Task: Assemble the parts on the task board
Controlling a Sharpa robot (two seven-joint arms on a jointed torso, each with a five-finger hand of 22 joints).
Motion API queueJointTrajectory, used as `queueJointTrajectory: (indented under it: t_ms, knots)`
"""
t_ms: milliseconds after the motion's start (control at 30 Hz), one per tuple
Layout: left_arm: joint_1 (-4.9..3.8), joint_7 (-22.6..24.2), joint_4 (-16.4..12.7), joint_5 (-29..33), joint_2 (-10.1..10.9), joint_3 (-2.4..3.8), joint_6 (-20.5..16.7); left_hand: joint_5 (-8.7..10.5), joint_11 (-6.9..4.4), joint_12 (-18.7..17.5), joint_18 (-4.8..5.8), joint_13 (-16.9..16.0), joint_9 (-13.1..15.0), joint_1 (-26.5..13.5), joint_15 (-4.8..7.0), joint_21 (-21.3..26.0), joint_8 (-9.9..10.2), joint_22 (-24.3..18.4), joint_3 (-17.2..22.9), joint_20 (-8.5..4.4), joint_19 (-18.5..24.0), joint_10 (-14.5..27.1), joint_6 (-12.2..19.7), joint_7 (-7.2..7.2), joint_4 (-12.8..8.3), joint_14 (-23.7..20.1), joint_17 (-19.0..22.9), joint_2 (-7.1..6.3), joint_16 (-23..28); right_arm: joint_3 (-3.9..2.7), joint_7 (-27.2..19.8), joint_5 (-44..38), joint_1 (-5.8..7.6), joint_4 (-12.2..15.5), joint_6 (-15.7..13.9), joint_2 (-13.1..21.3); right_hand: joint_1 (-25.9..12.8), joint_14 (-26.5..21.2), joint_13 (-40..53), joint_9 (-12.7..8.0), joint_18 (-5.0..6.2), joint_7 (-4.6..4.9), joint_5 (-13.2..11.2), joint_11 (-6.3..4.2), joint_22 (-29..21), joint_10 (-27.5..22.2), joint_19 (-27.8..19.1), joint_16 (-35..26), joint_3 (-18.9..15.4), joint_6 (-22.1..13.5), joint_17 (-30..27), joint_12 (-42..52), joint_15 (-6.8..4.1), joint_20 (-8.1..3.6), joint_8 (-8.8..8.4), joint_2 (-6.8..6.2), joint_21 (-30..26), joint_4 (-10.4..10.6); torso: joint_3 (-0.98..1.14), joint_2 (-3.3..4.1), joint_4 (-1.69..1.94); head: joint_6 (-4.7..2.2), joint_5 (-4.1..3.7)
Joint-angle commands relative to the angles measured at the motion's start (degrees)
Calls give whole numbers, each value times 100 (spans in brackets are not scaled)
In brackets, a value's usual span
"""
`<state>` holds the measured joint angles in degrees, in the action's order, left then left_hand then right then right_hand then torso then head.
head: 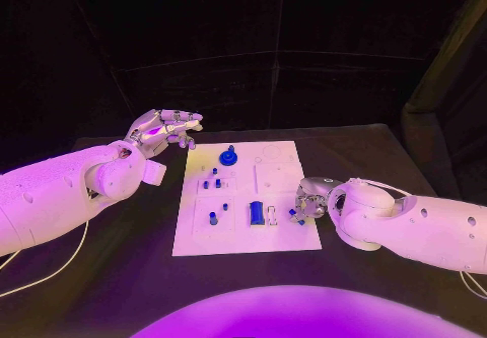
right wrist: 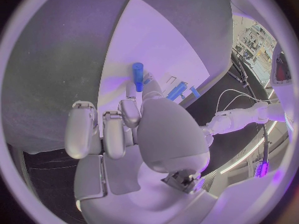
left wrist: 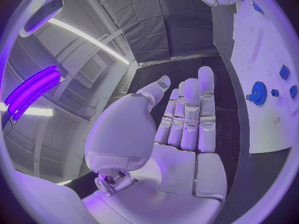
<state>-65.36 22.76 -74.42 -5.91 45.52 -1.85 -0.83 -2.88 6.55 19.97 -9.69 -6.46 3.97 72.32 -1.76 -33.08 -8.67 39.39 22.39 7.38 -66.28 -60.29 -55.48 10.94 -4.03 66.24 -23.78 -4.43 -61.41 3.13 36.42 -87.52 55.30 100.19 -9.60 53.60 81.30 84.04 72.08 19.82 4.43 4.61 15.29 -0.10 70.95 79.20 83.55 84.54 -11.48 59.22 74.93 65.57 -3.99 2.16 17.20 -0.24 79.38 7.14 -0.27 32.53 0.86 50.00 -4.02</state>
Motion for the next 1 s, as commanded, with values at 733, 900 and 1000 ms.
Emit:
queueJointTrajectory:
  t_ms: [733, 900, 1000]
  knots:
    - [-8, -18, -19, 25, 15, 4, 87, -22, 1, 45, -76, -5, -9, 32, -4, 40, -39, -20, -38, 10, -29, 77, 43, 8, -1, -41, 23, 41, -37, 18, -166, 905, -39, 259, -970, 144, -121, 392, -22, -101, -63, -23, 1646, -26, 70, 0, 1, -8, 831, 142, 455, -85, -37, -45, -439, -69, 38, 150, 1, -5, -1, 0, 23]
    - [-8, -18, -21, 25, 14, 4, 84, -22, 1, 45, -76, -5, -9, 32, -4, 40, -39, -20, -38, 10, -29, 77, 43, 8, -1, -41, 23, 41, -37, 16, -288, 1203, -36, 403, -1391, 190, -189, 396, -7, -97, -64, -28, 1719, -30, 77, 17, 5, -1, 951, 167, 472, -69, -39, -48, -467, -146, 42, 215, -3, -1, -2, 0, 42]
    - [-8, -19, -23, 25, 14, 4, 83, -22, 1, 45, -76, -5, -9, 32, -4, 40, -39, -20, -38, 10, -29, 77, 43, 8, -1, -41, 23, 41, -37, 16, -347, 1357, -35, 474, -1584, 199, -210, 396, 2, -95, -63, -29, 1727, -30, 72, 25, 4, 0, 980, 175, 475, -58, -39, -49, -473, -170, 40, 233, -3, -1, -4, 0, 54]
